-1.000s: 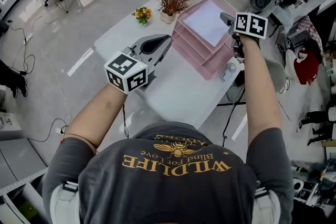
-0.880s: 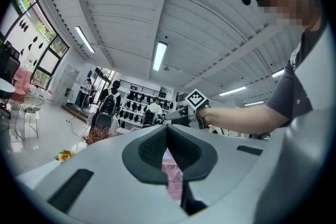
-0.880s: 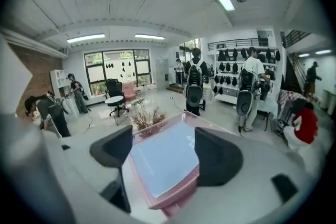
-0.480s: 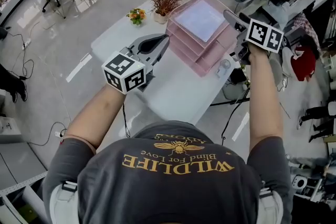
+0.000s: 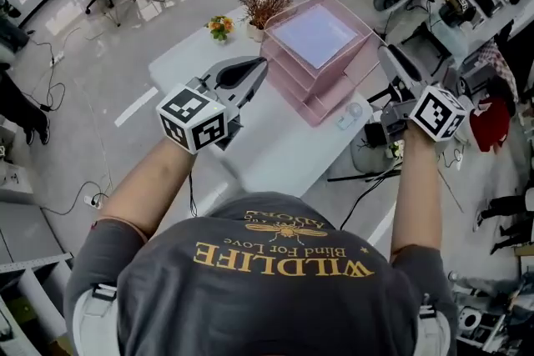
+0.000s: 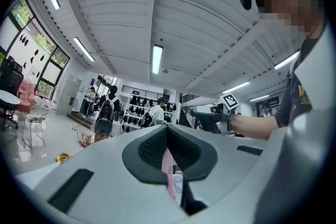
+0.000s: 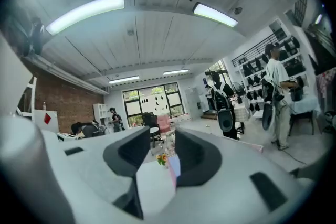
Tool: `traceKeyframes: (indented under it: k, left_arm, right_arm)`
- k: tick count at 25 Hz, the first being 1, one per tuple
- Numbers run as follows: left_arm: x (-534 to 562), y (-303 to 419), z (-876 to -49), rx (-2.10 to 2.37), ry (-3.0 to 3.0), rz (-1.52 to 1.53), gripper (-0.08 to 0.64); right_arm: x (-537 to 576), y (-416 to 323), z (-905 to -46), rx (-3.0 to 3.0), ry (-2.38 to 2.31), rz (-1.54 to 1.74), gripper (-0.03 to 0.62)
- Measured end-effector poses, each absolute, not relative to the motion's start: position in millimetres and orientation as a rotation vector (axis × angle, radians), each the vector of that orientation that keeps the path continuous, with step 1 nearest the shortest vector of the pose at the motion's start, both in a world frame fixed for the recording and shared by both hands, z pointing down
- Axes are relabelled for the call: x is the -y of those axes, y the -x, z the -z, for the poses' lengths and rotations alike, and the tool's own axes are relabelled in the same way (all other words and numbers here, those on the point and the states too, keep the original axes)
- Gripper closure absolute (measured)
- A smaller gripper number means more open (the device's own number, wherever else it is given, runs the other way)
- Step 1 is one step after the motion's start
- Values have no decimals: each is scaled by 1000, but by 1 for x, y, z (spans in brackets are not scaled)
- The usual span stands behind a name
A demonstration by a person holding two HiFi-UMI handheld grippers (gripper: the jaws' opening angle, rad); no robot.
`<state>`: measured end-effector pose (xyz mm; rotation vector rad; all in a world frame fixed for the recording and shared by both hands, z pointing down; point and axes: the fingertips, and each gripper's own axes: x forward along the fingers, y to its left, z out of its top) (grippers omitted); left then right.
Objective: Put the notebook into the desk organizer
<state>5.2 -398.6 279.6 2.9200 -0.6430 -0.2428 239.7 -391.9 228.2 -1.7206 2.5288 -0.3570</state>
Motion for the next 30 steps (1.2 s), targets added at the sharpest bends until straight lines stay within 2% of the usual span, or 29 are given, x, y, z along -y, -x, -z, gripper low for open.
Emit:
traceKeyframes:
  k: [4,5,13,24,30]
  left_arm:
    - [368,-30,-288,764,-2893,226,563]
    - [359,-36,-291,794,-2877,234,563]
    - [296,-69,-330,923,-2769,182,563]
    - [290,-9,-345,952,-2828,125,563]
    - [288,-8,-347,932,-2807,159,563]
  right_arm:
    - [351,-268,-258,-2567,1609,353,582]
    - [342,-272,-267,-2592,1576,358,591]
    - [291,-271,-313,-2770,1320,318,592]
    - [277,-223,-338,-2794,1438,255,592]
    - [273,-216,-342,-2813,1465,270,592]
